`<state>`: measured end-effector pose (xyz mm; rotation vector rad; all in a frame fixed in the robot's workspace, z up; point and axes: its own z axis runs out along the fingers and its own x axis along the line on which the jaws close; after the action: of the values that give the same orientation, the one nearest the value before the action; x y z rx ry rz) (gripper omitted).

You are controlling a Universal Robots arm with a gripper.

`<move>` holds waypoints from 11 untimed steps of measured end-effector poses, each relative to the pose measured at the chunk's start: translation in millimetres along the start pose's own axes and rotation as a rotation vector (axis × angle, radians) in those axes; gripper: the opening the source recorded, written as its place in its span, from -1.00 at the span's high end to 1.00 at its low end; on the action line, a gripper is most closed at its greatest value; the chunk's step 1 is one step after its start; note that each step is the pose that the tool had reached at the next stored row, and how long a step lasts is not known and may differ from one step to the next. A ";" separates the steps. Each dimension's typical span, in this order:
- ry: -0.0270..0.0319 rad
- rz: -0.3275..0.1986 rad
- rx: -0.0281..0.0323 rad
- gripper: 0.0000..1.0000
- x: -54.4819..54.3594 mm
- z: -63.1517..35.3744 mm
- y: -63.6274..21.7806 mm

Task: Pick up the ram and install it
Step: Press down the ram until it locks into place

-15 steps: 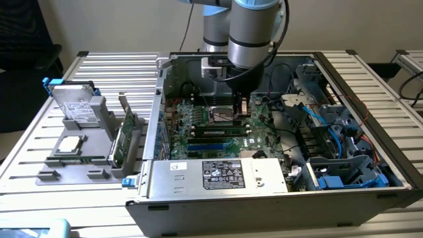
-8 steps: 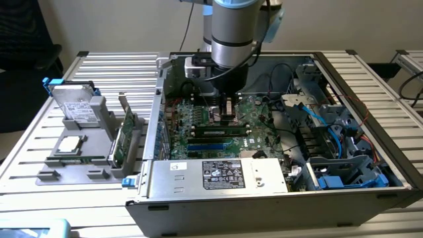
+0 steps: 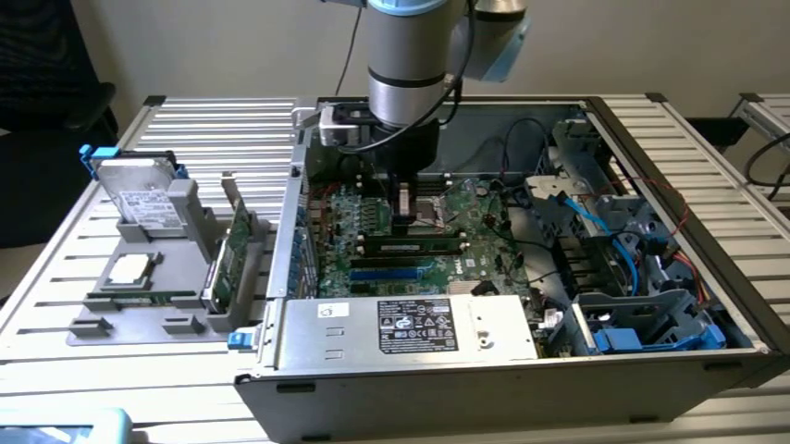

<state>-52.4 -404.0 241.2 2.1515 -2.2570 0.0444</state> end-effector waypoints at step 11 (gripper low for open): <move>0.0000 0.000 0.0002 0.79 -1.5 1.3 16.8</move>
<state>-69.1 -401.7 239.8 2.1515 -2.2571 0.0447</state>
